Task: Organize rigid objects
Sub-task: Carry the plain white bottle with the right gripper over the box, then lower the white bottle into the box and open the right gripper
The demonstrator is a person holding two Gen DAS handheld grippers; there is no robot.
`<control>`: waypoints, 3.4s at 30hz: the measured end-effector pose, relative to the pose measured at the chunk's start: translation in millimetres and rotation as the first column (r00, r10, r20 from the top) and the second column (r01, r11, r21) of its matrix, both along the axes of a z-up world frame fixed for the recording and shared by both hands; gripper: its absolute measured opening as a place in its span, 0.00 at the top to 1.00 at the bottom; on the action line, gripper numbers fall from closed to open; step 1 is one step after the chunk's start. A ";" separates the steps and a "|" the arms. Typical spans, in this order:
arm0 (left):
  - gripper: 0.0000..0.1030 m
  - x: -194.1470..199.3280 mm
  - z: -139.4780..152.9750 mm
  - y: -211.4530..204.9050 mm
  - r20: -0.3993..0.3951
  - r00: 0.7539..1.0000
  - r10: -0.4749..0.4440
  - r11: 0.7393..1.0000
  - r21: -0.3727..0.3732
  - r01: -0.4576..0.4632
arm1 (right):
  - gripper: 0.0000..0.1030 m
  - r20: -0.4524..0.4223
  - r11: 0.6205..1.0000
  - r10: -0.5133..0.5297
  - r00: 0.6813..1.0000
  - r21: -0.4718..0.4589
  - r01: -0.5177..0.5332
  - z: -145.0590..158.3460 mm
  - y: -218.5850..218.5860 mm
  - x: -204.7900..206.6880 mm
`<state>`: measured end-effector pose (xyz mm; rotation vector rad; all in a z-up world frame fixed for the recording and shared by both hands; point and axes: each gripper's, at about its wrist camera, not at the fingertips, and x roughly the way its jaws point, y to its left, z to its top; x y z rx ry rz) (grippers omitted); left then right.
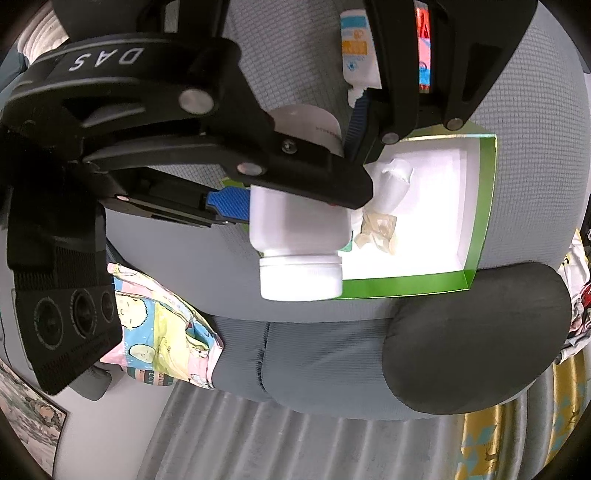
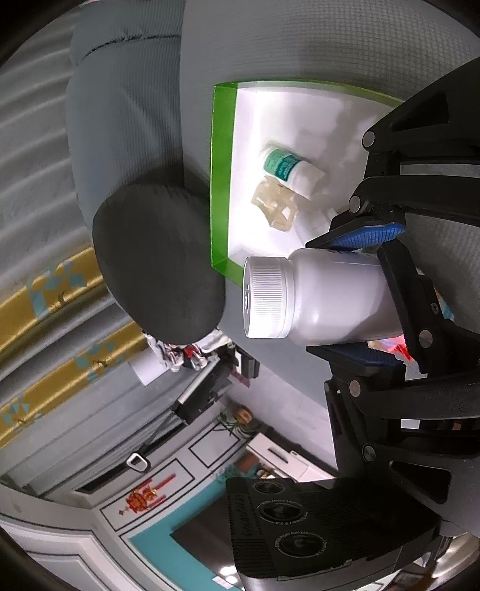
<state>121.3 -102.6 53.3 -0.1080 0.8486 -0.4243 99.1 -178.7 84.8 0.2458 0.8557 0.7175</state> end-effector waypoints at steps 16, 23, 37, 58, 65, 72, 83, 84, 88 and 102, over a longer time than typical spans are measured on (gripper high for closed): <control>0.58 42.1 -14.8 4.1 -0.040 0.999 0.004 1.000 -0.002 -0.004 | 0.53 -0.023 0.999 0.007 1.000 -0.031 -0.008 -10.4 6.4 39.2; 0.58 57.4 -26.0 9.0 -0.072 0.997 0.010 1.000 -0.010 -0.011 | 0.53 -0.046 0.999 0.008 0.999 -0.042 -0.010 -21.5 10.8 54.4; 0.58 77.3 -50.9 15.5 -0.148 0.989 0.023 0.999 -0.032 -0.028 | 0.53 -0.110 0.998 -0.002 0.994 -0.061 -0.005 -46.9 16.3 77.2; 0.58 90.2 -65.9 15.1 -0.201 0.979 0.028 0.999 -0.031 -0.035 | 0.53 -0.170 0.996 -0.026 0.985 -0.090 0.011 -69.7 19.4 96.2; 0.58 92.8 -69.1 15.1 -0.219 0.975 0.033 0.999 -0.027 -0.039 | 0.53 -0.184 0.994 -0.036 0.982 -0.112 0.016 -73.4 20.5 99.0; 0.58 93.9 -69.5 15.1 -0.228 0.973 0.030 0.999 -0.026 -0.037 | 0.53 -0.190 0.993 -0.038 0.981 -0.116 0.016 -74.5 20.0 100.3; 0.57 96.7 -72.4 12.6 -0.244 0.969 0.029 0.999 -0.010 -0.033 | 0.53 -0.208 0.990 -0.049 0.977 -0.137 0.021 -79.6 17.9 103.4; 0.57 97.3 -72.9 12.6 -0.246 0.969 0.028 0.999 -0.010 -0.031 | 0.53 -0.210 0.990 -0.050 0.976 -0.137 0.021 -80.2 17.4 103.6; 0.57 98.7 -74.3 12.4 -0.250 0.968 0.027 1.000 -0.007 -0.030 | 0.53 -0.215 0.991 -0.051 0.975 -0.135 0.023 -82.1 16.2 103.9; 0.41 105.7 -82.1 14.8 -0.301 0.953 0.043 0.999 -0.015 -0.050 | 0.53 -0.237 0.981 -0.108 0.966 -0.183 0.065 -86.3 11.4 108.8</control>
